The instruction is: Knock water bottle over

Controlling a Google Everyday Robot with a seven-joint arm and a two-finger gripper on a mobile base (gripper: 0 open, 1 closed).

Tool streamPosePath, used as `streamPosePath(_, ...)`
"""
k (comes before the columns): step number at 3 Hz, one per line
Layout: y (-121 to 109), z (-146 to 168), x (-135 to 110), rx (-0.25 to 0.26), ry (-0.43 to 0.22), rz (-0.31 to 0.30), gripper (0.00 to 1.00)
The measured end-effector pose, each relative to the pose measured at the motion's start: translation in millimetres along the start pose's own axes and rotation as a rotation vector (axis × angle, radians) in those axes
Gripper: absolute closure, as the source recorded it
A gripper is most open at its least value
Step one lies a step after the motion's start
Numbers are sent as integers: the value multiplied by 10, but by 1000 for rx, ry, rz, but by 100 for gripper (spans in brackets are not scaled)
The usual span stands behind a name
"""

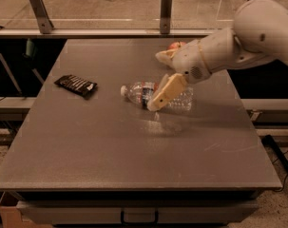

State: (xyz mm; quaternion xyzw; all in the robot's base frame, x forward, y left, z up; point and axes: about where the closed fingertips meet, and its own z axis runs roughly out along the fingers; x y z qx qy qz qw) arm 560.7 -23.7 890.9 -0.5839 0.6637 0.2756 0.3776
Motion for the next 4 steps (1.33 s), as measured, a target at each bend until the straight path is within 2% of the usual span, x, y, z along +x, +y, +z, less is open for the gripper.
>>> streamPosePath(1,42,-692,-278,77,-125,-97,0)
streamPosePath(2,119,-1395,-466,125,-218,-205,0)
streamPosePath(3,244,-1976,-585,150,-289,-314,0)
streamPosePath(4,266,-2015,-654,149,-293,-334,0)
